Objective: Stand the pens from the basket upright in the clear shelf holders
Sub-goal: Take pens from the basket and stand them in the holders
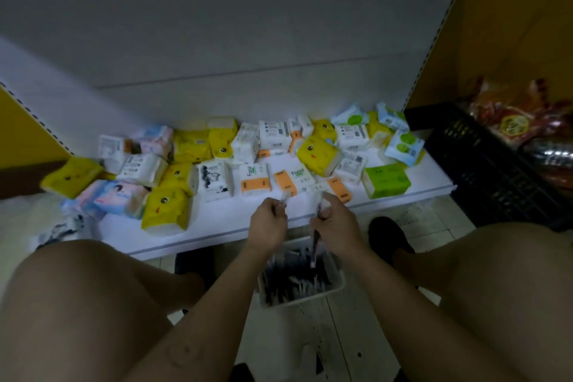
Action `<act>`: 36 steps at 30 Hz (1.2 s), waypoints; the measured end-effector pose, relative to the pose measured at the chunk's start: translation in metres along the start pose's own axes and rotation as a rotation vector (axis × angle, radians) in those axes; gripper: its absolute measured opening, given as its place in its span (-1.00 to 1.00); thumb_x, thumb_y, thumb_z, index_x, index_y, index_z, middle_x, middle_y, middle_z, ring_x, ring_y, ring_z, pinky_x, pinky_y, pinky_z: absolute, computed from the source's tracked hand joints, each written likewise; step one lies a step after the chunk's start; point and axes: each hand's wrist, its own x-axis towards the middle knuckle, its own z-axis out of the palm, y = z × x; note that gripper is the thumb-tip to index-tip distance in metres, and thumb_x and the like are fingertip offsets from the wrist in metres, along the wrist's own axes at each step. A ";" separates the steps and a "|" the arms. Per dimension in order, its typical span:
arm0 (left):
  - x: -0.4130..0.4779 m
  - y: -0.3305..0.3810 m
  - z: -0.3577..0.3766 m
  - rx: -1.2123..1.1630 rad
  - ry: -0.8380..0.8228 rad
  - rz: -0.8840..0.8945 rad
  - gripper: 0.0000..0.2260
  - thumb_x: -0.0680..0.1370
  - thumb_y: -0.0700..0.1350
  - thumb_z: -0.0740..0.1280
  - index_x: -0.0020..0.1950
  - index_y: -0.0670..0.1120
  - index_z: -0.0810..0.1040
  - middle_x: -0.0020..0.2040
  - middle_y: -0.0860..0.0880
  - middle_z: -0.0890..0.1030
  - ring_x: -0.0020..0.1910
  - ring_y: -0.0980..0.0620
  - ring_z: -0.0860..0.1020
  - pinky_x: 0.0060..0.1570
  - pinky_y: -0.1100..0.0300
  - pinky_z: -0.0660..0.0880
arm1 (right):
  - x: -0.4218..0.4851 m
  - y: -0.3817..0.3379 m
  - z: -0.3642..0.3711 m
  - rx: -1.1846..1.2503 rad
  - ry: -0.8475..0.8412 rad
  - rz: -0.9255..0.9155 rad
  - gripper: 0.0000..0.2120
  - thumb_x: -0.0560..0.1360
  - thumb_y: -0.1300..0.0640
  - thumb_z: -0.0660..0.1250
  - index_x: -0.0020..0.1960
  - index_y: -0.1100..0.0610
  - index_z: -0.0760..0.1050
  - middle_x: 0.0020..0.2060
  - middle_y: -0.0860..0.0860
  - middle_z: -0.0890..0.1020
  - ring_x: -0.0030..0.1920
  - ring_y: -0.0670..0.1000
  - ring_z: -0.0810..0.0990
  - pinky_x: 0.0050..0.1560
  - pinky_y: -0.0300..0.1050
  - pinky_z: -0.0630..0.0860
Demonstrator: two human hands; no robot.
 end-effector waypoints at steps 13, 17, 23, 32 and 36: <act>-0.018 0.146 -0.061 -0.268 0.028 0.343 -0.80 0.59 -0.01 0.30 -0.06 -0.12 0.61 -0.20 -0.04 0.65 -0.21 0.04 0.63 -0.08 0.03 0.60 | -0.011 -0.115 -0.097 0.206 0.208 -0.394 -0.63 0.53 0.12 0.38 0.31 0.01 0.42 -0.18 0.06 0.56 -0.27 0.10 0.63 -0.26 0.10 0.61; -0.024 0.193 -0.091 -0.250 0.069 0.457 -0.83 0.56 -0.07 0.35 -0.14 -0.14 0.62 -0.32 0.05 0.57 -0.41 0.30 0.49 -0.30 0.39 0.43 | -0.018 -0.152 -0.130 0.299 0.276 -0.442 -0.67 0.49 0.15 0.42 0.21 -0.06 0.45 -0.26 -0.04 0.56 -0.28 0.07 0.66 -0.32 0.05 0.62; -0.030 0.261 -0.134 -0.187 0.127 0.619 -0.86 0.56 -0.09 0.36 0.09 -0.07 0.60 -0.20 -0.08 0.67 -0.24 0.05 0.64 -0.06 0.05 0.59 | -0.025 -0.211 -0.178 0.346 0.301 -0.587 -0.56 0.54 0.19 0.37 0.36 -0.08 0.42 -0.11 -0.09 0.52 -0.24 0.10 0.66 -0.32 -0.10 0.62; -0.031 0.340 -0.181 -0.127 0.209 0.797 -0.84 0.54 -0.09 0.38 0.10 0.09 0.55 -0.05 0.01 0.64 -0.21 0.03 0.67 -0.09 -0.04 0.63 | -0.016 -0.291 -0.230 0.418 0.310 -0.781 -0.66 0.52 0.27 0.36 0.18 -0.08 0.49 -0.07 0.02 0.60 -0.15 -0.06 0.69 -0.27 -0.08 0.65; -0.025 0.370 -0.199 -0.110 0.278 0.852 -0.83 0.55 -0.13 0.37 0.08 0.11 0.54 -0.09 0.01 0.64 -0.15 0.07 0.64 -0.12 0.13 0.63 | -0.005 -0.316 -0.247 0.441 0.314 -0.838 -0.65 0.52 0.30 0.35 0.17 -0.08 0.48 -0.05 0.02 0.63 -0.13 -0.05 0.68 -0.17 -0.05 0.66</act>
